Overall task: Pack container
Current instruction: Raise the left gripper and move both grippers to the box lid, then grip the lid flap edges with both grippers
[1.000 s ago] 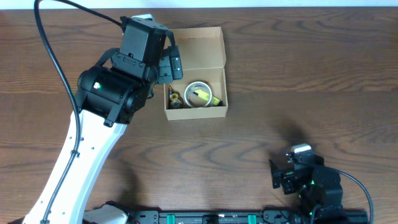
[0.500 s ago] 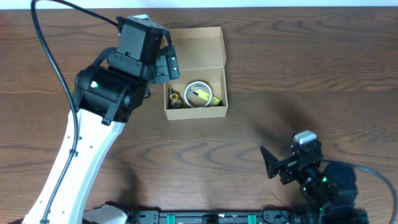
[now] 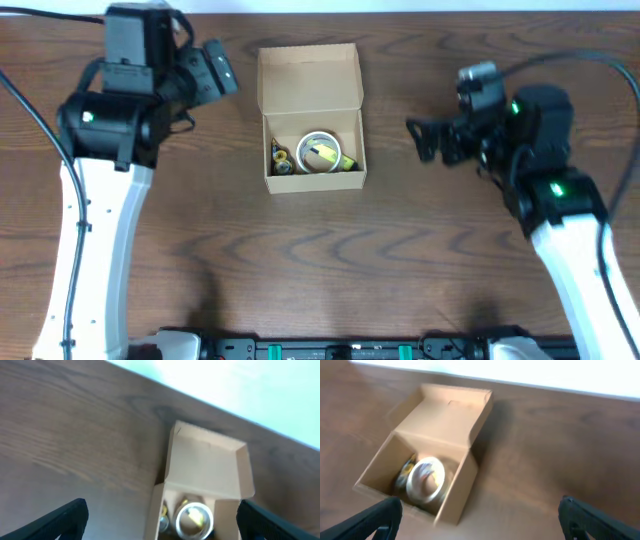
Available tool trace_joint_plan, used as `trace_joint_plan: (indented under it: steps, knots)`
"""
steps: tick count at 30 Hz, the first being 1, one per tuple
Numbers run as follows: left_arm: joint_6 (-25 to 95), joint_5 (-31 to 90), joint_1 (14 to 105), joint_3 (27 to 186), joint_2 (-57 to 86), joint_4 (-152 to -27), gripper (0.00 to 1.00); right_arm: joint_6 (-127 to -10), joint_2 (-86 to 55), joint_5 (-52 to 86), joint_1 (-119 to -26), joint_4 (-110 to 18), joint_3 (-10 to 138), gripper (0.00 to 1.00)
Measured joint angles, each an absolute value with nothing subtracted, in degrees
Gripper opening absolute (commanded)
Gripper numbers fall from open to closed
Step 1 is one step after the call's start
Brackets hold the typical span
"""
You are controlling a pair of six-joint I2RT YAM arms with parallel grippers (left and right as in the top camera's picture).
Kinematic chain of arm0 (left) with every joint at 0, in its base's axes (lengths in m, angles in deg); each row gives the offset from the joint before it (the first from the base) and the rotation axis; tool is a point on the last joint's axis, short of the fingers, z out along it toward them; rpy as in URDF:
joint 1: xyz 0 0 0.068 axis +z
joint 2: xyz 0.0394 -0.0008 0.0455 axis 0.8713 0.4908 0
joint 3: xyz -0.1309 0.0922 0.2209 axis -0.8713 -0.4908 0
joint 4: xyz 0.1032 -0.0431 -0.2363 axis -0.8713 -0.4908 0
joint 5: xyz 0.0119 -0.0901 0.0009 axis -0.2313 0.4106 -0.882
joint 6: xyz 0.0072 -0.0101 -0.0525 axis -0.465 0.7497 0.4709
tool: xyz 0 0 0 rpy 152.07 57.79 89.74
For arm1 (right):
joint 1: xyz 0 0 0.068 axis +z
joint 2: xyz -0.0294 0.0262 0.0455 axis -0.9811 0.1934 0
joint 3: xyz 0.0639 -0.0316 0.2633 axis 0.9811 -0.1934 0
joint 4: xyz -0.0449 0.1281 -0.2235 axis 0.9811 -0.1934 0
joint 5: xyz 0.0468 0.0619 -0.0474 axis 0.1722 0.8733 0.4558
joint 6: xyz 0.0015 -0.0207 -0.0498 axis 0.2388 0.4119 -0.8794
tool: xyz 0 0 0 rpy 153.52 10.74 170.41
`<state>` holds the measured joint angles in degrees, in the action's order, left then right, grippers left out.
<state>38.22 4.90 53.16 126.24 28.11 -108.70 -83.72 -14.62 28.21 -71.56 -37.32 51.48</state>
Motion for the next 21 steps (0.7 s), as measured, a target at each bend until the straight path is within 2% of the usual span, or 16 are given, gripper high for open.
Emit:
trace_joint_plan:
  steps: [1, 2, 3, 5, 7, 8, 9, 11, 12, 13, 21]
  knots:
    - [38.48, 5.58, 53.67, 126.24, 28.48, -108.17, 0.95, -83.78, -12.39, 27.94, -71.56, -35.09, 51.70, 0.99]
    - [38.89, 6.36, 54.21, 126.24, 29.48, -107.21, 0.96, -83.76, -9.13, 27.68, -71.56, -31.97, 51.70, 0.92]
    - [39.18, 6.71, 54.43, 126.24, 30.27, -106.93, 0.99, -84.00, -7.14, 27.53, -71.56, -30.39, 51.68, 0.79]
    - [39.70, 6.78, 54.52, 126.24, 32.63, -105.03, 0.80, -83.87, -3.06, 27.27, -71.56, -26.41, 51.68, 0.62]
    - [40.07, 6.49, 54.50, 126.24, 35.36, -103.56, 0.64, -83.24, 0.33, 27.07, -71.58, -23.73, 51.68, 0.51]
    - [39.79, 6.23, 54.52, 126.24, 37.31, -102.73, 0.55, -81.80, 2.41, 26.92, -71.67, -22.31, 51.68, 0.39]
    - [40.14, 6.06, 54.61, 126.24, 38.90, -102.27, 0.41, -81.21, 3.72, 26.89, -71.75, -21.39, 51.68, 0.29]
    - [40.55, 5.88, 55.04, 126.24, 41.61, -101.27, 0.22, -79.48, 5.62, 27.00, -72.06, -19.49, 51.68, 0.06]
    - [41.32, 5.79, 55.53, 126.24, 43.25, -100.87, 0.12, -78.10, 6.56, 26.98, -72.30, -18.52, 51.68, 0.01]
    - [42.06, 5.60, 56.29, 126.24, 44.89, -100.59, 0.06, -75.92, 7.65, 26.76, -72.61, -17.52, 51.68, 0.01]
    - [49.67, 11.72, 64.22, 126.24, 53.07, -95.15, 0.06, -65.91, 13.12, 26.92, -73.11, -12.12, 51.68, 0.01]
